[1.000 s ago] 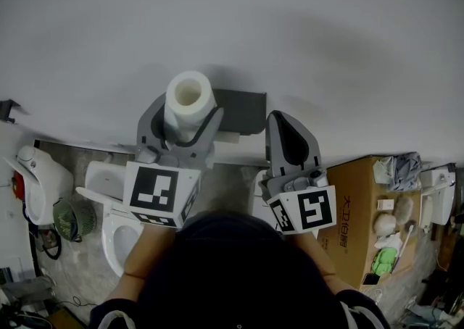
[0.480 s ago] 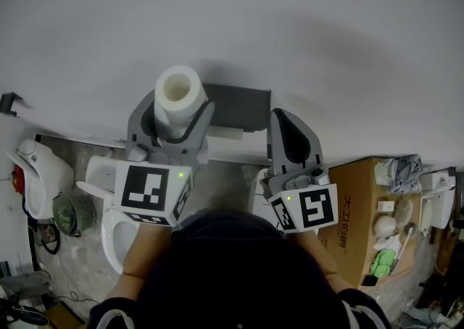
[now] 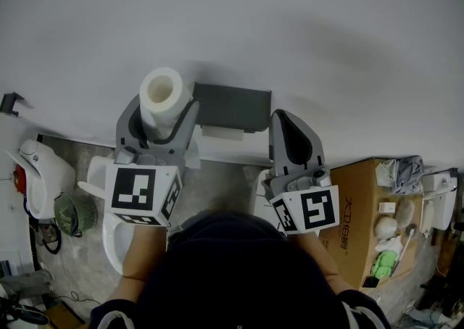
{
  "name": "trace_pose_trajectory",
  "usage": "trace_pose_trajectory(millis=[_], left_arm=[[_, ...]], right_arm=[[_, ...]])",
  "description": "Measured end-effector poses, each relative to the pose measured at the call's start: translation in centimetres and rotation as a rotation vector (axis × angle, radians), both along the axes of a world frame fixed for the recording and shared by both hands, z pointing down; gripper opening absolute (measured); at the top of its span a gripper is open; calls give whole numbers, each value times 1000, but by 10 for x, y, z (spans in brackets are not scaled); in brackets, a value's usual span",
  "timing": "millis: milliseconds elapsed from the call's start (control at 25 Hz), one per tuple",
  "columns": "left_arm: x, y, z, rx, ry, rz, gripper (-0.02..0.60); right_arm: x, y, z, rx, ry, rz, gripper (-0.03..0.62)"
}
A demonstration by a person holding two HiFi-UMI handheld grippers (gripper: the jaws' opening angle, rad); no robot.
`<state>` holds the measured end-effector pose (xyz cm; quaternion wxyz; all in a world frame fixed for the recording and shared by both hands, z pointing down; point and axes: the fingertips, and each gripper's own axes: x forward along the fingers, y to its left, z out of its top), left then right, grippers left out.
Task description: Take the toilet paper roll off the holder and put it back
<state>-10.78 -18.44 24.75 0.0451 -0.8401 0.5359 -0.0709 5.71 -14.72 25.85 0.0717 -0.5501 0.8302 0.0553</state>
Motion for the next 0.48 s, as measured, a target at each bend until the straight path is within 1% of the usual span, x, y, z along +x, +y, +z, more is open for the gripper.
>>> trace_pose_trajectory(millis=[480], left_arm=[[-26,-4,3,-1,8,-51,296]], right_arm=[[2,0,1,2,8,18,16]])
